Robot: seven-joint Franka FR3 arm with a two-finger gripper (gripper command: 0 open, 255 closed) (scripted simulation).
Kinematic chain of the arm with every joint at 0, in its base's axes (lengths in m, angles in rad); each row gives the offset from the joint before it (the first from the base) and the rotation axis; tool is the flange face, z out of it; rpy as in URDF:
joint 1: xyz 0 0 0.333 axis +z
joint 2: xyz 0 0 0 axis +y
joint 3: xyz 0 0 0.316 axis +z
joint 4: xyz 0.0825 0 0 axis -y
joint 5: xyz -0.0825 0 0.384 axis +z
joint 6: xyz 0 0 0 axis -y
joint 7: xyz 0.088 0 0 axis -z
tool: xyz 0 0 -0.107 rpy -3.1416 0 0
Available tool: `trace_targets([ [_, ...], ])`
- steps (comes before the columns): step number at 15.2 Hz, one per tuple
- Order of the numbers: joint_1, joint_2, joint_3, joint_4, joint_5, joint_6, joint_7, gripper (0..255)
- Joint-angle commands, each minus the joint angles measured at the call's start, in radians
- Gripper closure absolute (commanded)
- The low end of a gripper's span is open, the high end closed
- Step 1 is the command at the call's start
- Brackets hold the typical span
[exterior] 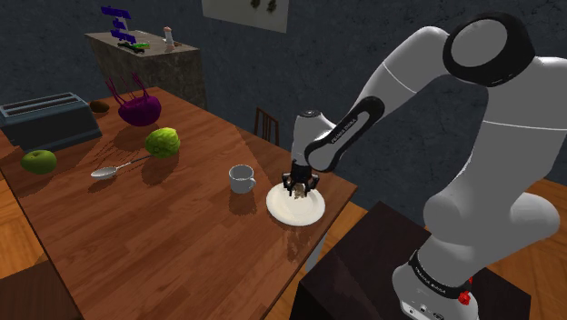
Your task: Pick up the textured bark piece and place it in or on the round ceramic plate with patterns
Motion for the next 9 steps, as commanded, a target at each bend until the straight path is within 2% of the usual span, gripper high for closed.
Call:
trace_targets([
  [1, 0.020, 0.029, -0.028, 0.005, -0.036, 0.019, 0.023, 255],
  [9, 0.104, 0.137, -0.137, 0.036, -0.155, 0.089, 0.108, 255],
])
